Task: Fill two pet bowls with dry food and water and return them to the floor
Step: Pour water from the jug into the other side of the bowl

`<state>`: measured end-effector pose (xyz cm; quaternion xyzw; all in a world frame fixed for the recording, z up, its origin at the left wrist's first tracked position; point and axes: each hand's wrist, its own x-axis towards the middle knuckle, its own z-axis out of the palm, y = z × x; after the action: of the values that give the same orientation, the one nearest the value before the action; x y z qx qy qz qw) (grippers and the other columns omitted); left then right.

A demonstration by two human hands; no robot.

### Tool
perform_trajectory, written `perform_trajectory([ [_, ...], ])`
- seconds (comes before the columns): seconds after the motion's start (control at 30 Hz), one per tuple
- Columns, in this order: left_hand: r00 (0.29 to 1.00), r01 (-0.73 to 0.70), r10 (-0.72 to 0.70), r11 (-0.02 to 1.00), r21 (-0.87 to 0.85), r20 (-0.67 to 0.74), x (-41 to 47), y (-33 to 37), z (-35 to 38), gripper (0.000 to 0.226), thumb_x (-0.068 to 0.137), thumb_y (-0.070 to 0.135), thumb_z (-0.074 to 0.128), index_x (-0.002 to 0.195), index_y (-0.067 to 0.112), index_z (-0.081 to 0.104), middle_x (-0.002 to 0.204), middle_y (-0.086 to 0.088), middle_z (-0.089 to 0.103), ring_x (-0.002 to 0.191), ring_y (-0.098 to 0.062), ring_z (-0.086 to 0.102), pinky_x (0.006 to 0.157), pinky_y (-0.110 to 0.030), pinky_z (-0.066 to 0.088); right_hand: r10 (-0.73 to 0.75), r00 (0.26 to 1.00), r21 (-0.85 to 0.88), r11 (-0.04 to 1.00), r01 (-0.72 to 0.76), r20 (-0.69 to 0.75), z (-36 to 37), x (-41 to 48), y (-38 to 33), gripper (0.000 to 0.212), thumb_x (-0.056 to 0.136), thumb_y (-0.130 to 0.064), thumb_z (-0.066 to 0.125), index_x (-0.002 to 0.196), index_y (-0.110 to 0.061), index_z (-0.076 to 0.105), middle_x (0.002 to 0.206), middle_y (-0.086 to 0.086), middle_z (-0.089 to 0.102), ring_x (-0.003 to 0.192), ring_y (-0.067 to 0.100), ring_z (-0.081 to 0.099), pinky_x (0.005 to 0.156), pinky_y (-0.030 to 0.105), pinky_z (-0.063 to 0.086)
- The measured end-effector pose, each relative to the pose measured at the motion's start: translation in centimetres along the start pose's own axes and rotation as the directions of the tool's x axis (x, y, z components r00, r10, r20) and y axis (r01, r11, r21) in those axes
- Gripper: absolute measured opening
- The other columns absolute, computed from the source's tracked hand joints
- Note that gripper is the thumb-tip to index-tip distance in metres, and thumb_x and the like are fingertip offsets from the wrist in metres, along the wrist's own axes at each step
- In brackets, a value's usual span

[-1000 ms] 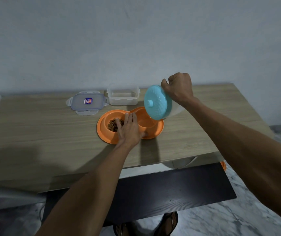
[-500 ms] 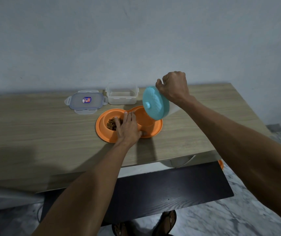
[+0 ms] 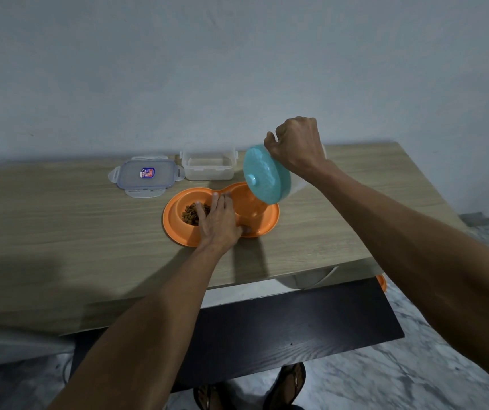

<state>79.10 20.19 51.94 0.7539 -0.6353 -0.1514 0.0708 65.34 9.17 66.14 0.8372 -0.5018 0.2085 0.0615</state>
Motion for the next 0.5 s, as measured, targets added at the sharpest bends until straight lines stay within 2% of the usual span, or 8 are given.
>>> perform_trajectory([
  [0.23,1.0,0.007,-0.007,1.0,-0.029,-0.006,0.21,-0.08,0.37,0.099,0.08,0.046,0.073,0.153,0.009,0.017,0.161,-0.008,0.022,0.152,-0.026,0.005,0.116,-0.062,0.0,-0.021,1.0,-0.027,0.999,0.021,0.011,-0.34,0.11,-0.39,0.05,0.09,-0.025,0.05,0.046,-0.012,0.03,0.042,-0.003,0.024,0.055,0.028,0.037,0.07,0.033,0.028],
  [0.4,1.0,0.009,-0.01,0.999,-0.043,-0.009,0.28,-0.18,0.49,0.102,0.078,0.048,0.073,0.154,0.01,0.016,0.16,-0.007,0.024,0.152,-0.025,0.006,0.116,-0.062,-0.001,-0.016,1.0,-0.006,1.0,0.016,0.011,-0.26,0.13,-0.6,0.045,0.09,-0.025,0.05,0.05,-0.007,0.042,0.043,-0.002,0.027,0.055,0.029,0.038,0.072,0.036,0.034],
  [0.5,1.0,0.009,-0.009,0.999,-0.04,-0.006,0.27,-0.16,0.53,0.102,0.079,0.047,0.073,0.154,0.01,0.015,0.16,-0.007,0.024,0.152,-0.026,0.005,0.116,-0.061,-0.001,-0.011,1.0,0.0,1.0,0.011,-0.002,-0.26,0.18,-0.68,0.044,0.09,-0.024,0.05,0.05,-0.006,0.045,0.047,0.004,0.039,0.056,0.028,0.04,0.075,0.038,0.037],
])
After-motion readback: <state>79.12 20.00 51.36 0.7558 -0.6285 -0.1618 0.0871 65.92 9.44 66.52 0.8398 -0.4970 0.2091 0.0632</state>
